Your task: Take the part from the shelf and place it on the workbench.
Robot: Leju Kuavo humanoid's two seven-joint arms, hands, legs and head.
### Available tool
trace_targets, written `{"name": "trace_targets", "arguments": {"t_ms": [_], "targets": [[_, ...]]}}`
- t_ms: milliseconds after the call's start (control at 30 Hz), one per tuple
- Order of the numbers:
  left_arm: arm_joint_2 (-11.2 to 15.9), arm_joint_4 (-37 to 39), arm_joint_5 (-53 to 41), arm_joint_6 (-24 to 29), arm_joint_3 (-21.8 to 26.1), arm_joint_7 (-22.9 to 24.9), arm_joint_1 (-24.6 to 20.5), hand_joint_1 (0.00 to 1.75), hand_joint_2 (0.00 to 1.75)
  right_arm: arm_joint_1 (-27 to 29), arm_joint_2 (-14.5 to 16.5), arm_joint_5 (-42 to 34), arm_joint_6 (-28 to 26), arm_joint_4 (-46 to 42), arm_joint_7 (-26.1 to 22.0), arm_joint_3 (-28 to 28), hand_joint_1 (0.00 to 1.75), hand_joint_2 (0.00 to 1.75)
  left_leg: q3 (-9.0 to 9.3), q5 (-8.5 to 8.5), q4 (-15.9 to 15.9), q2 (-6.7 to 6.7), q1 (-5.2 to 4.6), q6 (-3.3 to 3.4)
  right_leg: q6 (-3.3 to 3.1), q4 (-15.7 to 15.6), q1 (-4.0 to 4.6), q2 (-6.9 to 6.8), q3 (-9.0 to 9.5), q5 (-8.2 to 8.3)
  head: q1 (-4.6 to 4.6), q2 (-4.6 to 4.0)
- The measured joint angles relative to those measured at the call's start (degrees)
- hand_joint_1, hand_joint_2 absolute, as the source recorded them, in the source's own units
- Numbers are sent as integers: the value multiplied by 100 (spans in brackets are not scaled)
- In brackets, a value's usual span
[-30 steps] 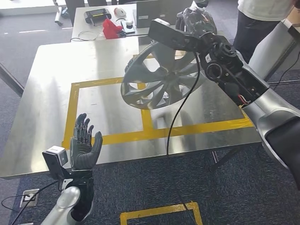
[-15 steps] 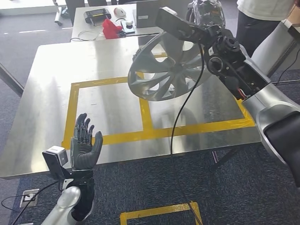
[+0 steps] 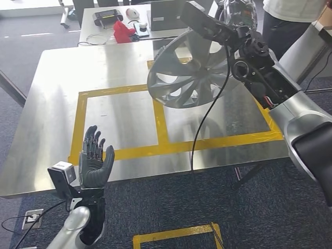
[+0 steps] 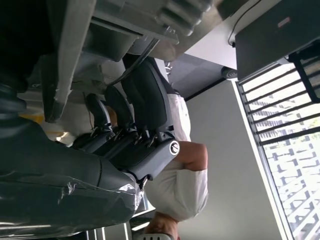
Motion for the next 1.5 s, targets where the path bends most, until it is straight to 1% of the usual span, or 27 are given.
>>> {"name": "trace_targets", "arguments": {"t_ms": [267, 567, 700, 1000, 1500], "targets": [[-3, 1, 42, 23, 0, -2, 0, 0, 175, 7, 14, -71, -25, 100, -52, -9, 175, 175, 0, 0, 0, 0, 0, 0, 0, 0, 0, 0, 0, 0, 2, 0], [-3, 0, 49, 122, 1, 93, -2, 0, 175, 7, 24, -69, -7, 140, 20, -9, 175, 175, 0, 0, 0, 0, 1, 0, 0, 0, 0, 1, 0, 0, 2, 0], [-3, 2, 37, 110, 1, 85, -2, 0, 175, 7, 24, -65, -6, 144, 36, -9, 0, 175, 0, 0, 0, 0, 1, 0, 0, 0, 0, 1, 0, 0, 2, 0], [-1, 2, 60, 58, 1, -67, 52, 0, 175, 14, 44, -64, -10, 165, -34, -7, 0, 175, 0, 0, 0, 0, 2, 0, 0, 0, 1, 0, 0, 0, 0, 0], [-1, 2, 63, 73, 1, -81, 67, 0, 175, 13, 59, -64, -8, 197, -69, -7, 0, 175, 0, 1, 0, 0, 2, 0, 0, 0, 2, 0, 1, 1, -1, 1]]}}
